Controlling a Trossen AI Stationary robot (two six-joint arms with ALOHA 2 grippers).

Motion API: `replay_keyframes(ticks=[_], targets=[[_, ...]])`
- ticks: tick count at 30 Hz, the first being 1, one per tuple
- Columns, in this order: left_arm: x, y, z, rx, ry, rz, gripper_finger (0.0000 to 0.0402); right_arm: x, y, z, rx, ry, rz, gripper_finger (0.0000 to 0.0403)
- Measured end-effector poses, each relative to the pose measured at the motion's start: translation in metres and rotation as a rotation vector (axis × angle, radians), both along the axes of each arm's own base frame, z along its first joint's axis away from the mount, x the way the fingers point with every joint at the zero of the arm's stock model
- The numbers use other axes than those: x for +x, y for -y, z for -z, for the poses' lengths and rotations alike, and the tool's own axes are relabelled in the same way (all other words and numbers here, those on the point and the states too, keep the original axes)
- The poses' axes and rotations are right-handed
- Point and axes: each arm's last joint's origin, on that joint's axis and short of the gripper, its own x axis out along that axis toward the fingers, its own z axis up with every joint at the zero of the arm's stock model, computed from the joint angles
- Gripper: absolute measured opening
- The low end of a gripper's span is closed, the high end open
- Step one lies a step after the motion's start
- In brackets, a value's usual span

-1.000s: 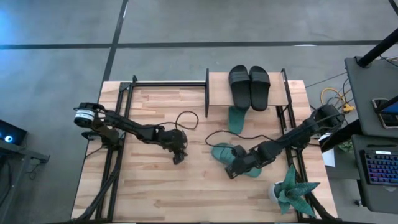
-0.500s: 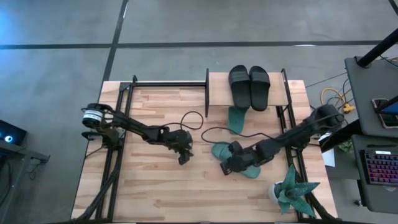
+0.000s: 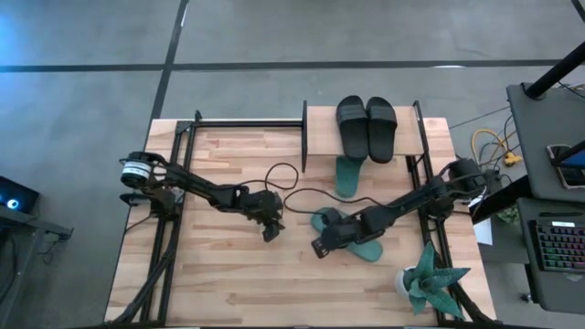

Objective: Pick and place slides into the shelf
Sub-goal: Put the green slipper under the shelf

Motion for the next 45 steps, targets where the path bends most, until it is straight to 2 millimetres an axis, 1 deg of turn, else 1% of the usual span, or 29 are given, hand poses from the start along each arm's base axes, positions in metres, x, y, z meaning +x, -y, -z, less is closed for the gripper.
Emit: replay_keyframes(ticks=[4, 8, 12, 14, 18, 23, 26, 28, 34, 41, 43, 45], targets=[[0.000, 0.000, 0.000, -0.001, 0.000, 0.000, 0.0191, -0.006, 0.004, 0.004, -0.044, -0.058, 0.089, 0.0013], [0.000, 0.000, 0.000, -0.001, 0.000, 0.000, 0.0191, -0.016, 0.011, -0.001, -0.120, -0.093, 0.223, 0.0013], [0.000, 0.000, 0.000, -0.001, -0.001, 0.000, 0.0191, -0.033, 0.018, -0.005, -0.142, -0.179, 0.397, 0.0013], [0.000, 0.000, 0.000, -0.001, -0.001, 0.000, 0.0191, -0.041, 0.021, -0.005, -0.168, -0.243, 0.440, 0.0013], [0.000, 0.000, 0.000, -0.001, -0.001, -0.001, 0.0191, -0.051, 0.025, -0.005, -0.211, -0.329, 0.477, 0.0013], [0.000, 0.000, 0.000, 0.002, 0.000, 0.000, 0.0191, -0.052, 0.025, -0.005, -0.217, -0.330, 0.492, 0.0013], [0.000, 0.000, 0.000, 0.002, 0.000, 0.000, 0.0191, -0.055, 0.027, -0.005, -0.210, -0.341, 0.556, 0.0013], [0.000, 0.000, 0.000, 0.003, 0.000, 0.000, 0.0191, -0.062, 0.029, -0.005, -0.235, -0.389, 0.603, 0.0013], [0.000, 0.000, 0.000, 0.003, 0.000, -0.001, 0.0191, -0.078, 0.035, -0.008, -0.318, -0.520, 0.674, 0.0013], [0.000, 0.000, 0.000, 0.004, -0.001, -0.001, 0.0191, -0.084, 0.037, -0.010, -0.357, -0.567, 0.697, 0.0013], [0.000, 0.000, 0.000, 0.004, -0.001, -0.001, 0.0191, -0.083, 0.036, -0.012, -0.356, -0.566, 0.692, 0.0013], [0.000, 0.000, 0.000, 0.005, -0.001, -0.001, 0.0191, -0.078, 0.035, -0.019, -0.349, -0.549, 0.642, 0.0013]])
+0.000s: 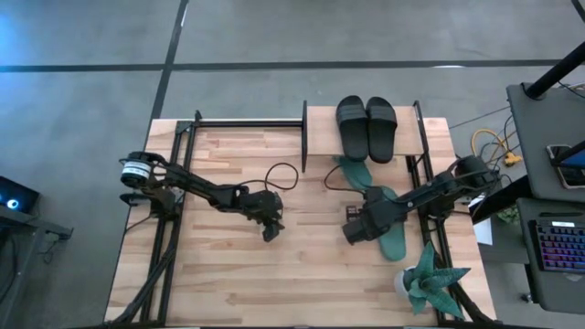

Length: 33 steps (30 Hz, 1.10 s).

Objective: Pick and place slides into the shelf
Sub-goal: Put the green slipper under the shelf

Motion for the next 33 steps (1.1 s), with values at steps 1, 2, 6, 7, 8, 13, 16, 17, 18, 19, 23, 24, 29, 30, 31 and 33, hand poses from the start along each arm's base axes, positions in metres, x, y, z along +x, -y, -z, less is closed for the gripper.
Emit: replay_keyframes(ticks=[1, 2, 6, 7, 8, 13, 16, 17, 18, 19, 23, 24, 29, 30, 31, 33], targets=[[0.000, 0.000, 0.000, 0.000, 0.000, 0.000, 0.0191, 0.003, -0.001, -0.005, 0.006, 0.004, -0.037, 0.0013], [0.000, 0.000, 0.000, 0.000, 0.000, 0.000, 0.0191, 0.005, -0.002, -0.010, 0.008, 0.011, -0.076, 0.0013], [0.000, 0.000, 0.000, 0.000, 0.000, 0.000, 0.0191, 0.014, -0.006, -0.036, 0.041, 0.055, -0.222, 0.0013], [0.000, 0.000, 0.000, 0.000, 0.000, 0.000, 0.0191, 0.015, -0.006, -0.042, 0.065, 0.060, -0.258, 0.0013], [0.000, 0.000, 0.000, 0.000, 0.000, 0.000, 0.0191, 0.015, -0.007, -0.046, 0.094, 0.058, -0.287, 0.0013], [0.000, 0.000, 0.000, 0.001, 0.000, -0.001, 0.0191, 0.005, -0.006, -0.047, 0.226, 0.011, -0.300, 0.0013], [0.000, 0.000, 0.000, 0.001, 0.001, -0.002, 0.0191, -0.005, -0.005, -0.035, 0.306, -0.046, -0.244, 0.0013], [0.000, 0.000, 0.000, 0.001, 0.001, -0.002, 0.0191, -0.008, -0.005, -0.031, 0.331, -0.061, -0.231, 0.0013], [0.000, 0.000, 0.000, 0.001, 0.001, -0.002, 0.0191, -0.010, -0.006, -0.029, 0.363, -0.073, -0.230, 0.0013], [0.000, 0.000, 0.000, 0.001, 0.001, -0.001, 0.0191, -0.012, -0.007, -0.027, 0.408, -0.086, -0.240, 0.0013], [0.000, 0.000, 0.000, 0.000, 0.001, -0.002, 0.0191, -0.017, -0.014, -0.021, 0.591, -0.141, -0.300, 0.0013], [0.000, 0.000, 0.000, 0.000, 0.001, -0.002, 0.0191, -0.018, -0.015, -0.020, 0.627, -0.149, -0.315, 0.0013], [0.000, 0.000, 0.000, 0.002, 0.001, -0.006, 0.0191, -0.021, -0.022, -0.014, 0.714, -0.157, -0.361, 0.0013], [0.000, 0.000, 0.000, 0.002, 0.001, -0.007, 0.0191, -0.022, -0.023, -0.011, 0.715, -0.159, -0.370, 0.0013], [0.000, 0.000, 0.000, 0.004, 0.001, -0.008, 0.0191, -0.023, -0.023, -0.009, 0.716, -0.157, -0.378, 0.0013], [0.000, 0.000, 0.000, 0.000, 0.001, -0.015, 0.0191, -0.025, -0.026, -0.003, 0.716, -0.150, -0.392, 0.0011]])
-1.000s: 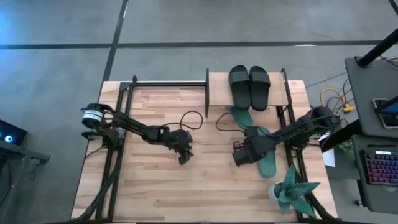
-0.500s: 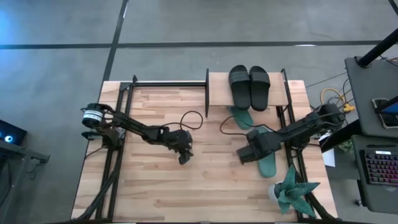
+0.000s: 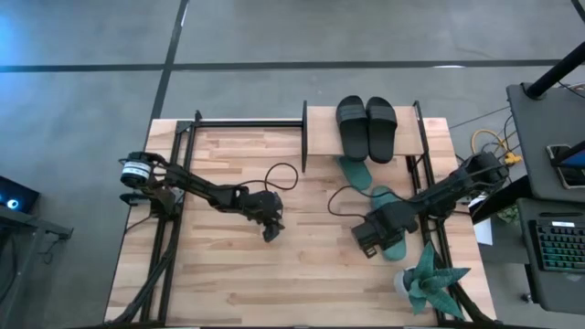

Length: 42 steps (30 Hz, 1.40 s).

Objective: Pick and place slides into the shelf
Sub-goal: Put the green slipper under the shelf

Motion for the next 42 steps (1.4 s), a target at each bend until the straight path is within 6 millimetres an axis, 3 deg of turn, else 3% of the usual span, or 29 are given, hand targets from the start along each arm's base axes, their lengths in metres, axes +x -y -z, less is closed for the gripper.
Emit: replay_keyframes(ticks=[12, 22, 33, 42], targets=[[0.000, 0.000, 0.000, -0.006, 0.000, -0.017, 0.0191, -0.010, -0.016, 0.029, 0.160, 0.053, 0.003, 0.0008], [0.000, 0.000, 0.000, -0.005, 0.000, -0.019, 0.0191, -0.005, -0.020, 0.011, 0.141, 0.162, 0.000, 0.0008], [0.000, 0.000, 0.000, -0.005, 0.000, -0.019, 0.0191, 0.004, -0.031, 0.007, 0.392, 0.229, -0.100, 0.0009], [0.000, 0.000, 0.000, -0.004, 0.000, -0.019, 0.0191, 0.001, -0.033, 0.036, 0.315, 0.146, -0.113, 0.0009]])
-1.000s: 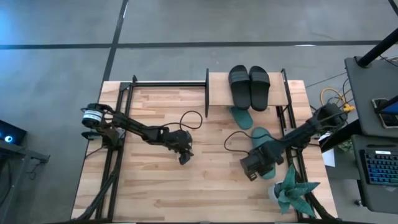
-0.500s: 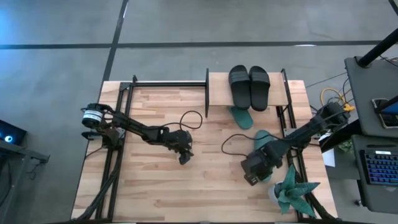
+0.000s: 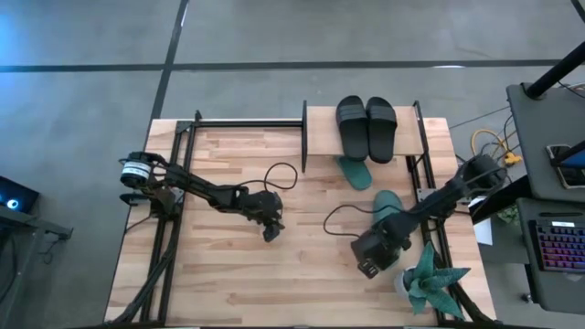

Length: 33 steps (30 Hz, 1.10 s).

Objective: Pick and place slides into the shelf
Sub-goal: Put the green slipper under the shelf, then adjust the green slippers under the shelf

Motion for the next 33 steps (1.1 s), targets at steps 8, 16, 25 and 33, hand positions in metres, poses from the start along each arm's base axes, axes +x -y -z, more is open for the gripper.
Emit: replay_keyframes(ticks=[8, 16, 25, 33], targets=[[0.000, 0.000, 0.000, 0.001, -0.001, 0.000, 0.0191, -0.016, 0.013, 0.005, -0.301, -0.134, 0.064, 0.0009], [0.000, 0.000, 0.000, 0.000, -0.001, -0.001, 0.0191, -0.016, 0.030, 0.008, -0.454, -0.101, 0.078, 0.0009], [0.000, 0.000, 0.000, -0.033, -0.004, -0.037, 0.0191, -0.026, 0.056, 0.009, -0.778, -0.137, 0.174, 0.0009], [0.000, 0.002, 0.000, -0.035, -0.003, -0.033, 0.0191, -0.033, 0.062, 0.001, -0.948, -0.174, 0.274, 0.0009]])
